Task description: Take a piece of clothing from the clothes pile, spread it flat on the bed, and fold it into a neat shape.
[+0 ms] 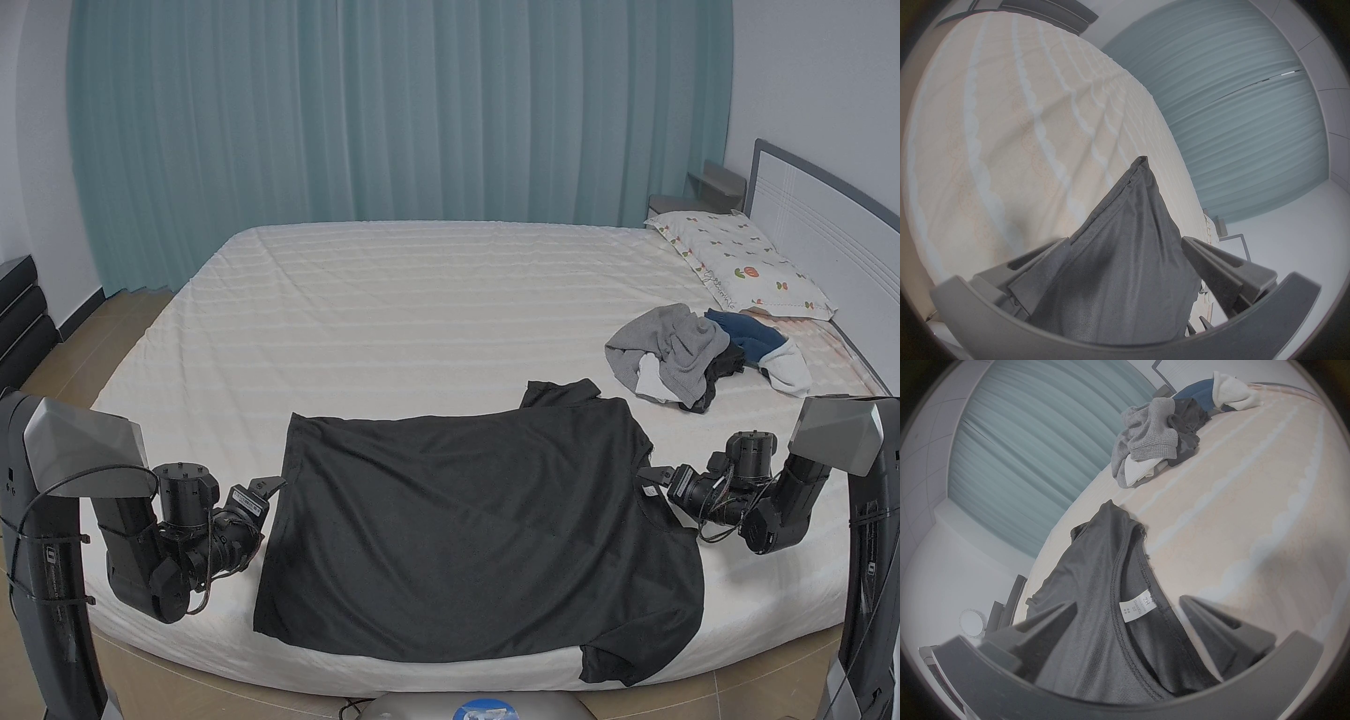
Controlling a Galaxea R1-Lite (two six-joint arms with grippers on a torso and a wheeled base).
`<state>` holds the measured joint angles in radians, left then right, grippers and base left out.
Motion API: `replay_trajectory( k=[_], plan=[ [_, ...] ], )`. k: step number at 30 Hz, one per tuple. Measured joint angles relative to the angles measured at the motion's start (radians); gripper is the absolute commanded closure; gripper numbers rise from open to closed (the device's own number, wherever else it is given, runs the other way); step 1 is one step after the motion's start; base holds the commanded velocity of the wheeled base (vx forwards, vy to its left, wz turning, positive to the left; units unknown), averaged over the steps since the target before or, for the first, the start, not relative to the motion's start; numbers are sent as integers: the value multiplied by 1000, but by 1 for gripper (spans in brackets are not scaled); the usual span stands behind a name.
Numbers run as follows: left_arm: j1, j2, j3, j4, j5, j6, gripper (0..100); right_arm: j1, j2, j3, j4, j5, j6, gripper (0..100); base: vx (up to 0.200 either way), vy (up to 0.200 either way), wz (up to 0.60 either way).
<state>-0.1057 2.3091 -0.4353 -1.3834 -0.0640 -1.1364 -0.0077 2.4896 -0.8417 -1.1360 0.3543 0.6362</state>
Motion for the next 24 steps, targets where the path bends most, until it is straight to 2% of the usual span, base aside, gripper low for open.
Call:
replay_trajectory(
  k=[24],
  plan=[
    [0,0,0,0,1,3,0,-51,-11,35,-3,-7,1,100,0,0,0]
  ],
)
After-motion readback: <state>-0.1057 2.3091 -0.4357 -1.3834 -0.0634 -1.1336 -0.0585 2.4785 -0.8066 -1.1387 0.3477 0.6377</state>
